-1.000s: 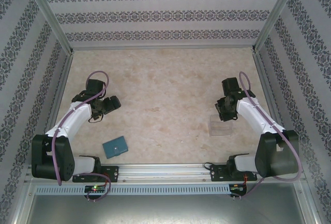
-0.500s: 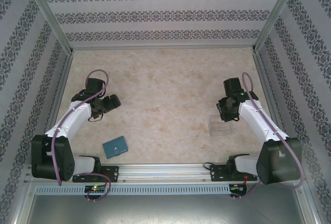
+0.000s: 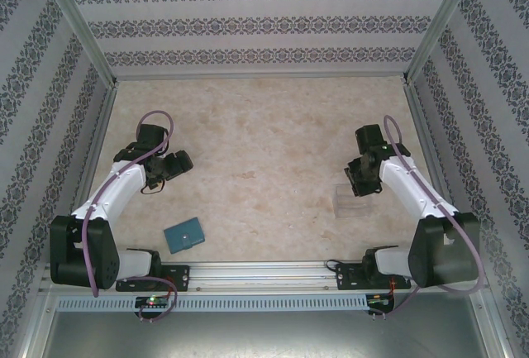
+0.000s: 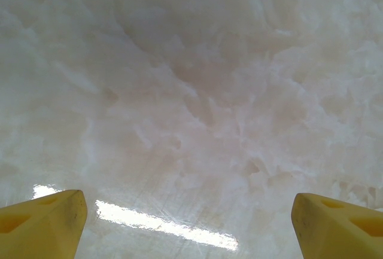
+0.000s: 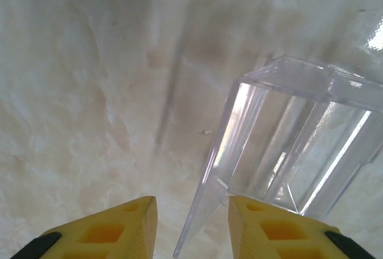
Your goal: Take the credit cards out of the card holder
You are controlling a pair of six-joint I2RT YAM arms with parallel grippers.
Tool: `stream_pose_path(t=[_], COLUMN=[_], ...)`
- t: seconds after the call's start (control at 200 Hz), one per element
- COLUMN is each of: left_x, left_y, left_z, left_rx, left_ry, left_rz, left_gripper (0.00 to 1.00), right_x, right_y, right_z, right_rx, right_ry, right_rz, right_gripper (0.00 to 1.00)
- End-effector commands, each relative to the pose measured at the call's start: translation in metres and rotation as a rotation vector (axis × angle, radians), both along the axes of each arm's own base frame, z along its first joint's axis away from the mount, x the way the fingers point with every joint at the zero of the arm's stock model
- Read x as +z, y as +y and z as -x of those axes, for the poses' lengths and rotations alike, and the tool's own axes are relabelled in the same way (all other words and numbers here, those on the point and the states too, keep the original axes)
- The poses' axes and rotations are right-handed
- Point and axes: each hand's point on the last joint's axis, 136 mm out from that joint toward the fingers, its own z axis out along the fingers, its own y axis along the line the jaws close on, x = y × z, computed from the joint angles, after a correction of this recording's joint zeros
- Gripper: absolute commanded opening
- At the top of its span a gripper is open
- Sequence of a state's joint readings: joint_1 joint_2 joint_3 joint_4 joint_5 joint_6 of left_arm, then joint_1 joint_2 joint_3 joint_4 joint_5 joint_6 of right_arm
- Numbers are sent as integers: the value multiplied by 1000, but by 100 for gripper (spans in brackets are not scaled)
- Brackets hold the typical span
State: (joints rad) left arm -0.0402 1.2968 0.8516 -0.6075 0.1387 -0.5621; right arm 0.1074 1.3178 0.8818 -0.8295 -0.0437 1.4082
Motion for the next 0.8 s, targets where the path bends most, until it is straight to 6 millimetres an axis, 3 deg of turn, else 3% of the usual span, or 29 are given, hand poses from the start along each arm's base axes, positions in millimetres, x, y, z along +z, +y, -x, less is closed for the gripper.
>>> stream_pose_path(t=[0.0, 0.19, 0.545, 0.794], left_x=[2, 2, 3, 0], left_y=[-2, -1, -2, -4], left_z=[3, 2, 0, -3], left_rx=[-7, -6, -5, -11], left_ry=[17, 19, 16, 18], left_rz=[-8, -15, -12, 2], left_gripper=[89, 89, 89, 89], right_x=[-7, -15, -9, 7], right_y=[3, 5, 7, 37], right_z=[-2, -4, -6, -23], right_rx=[-3, -3, -8, 33], right_ry=[25, 45, 18, -42], right_rz=[-13, -18, -32, -44], right_gripper=[37, 32, 8, 4])
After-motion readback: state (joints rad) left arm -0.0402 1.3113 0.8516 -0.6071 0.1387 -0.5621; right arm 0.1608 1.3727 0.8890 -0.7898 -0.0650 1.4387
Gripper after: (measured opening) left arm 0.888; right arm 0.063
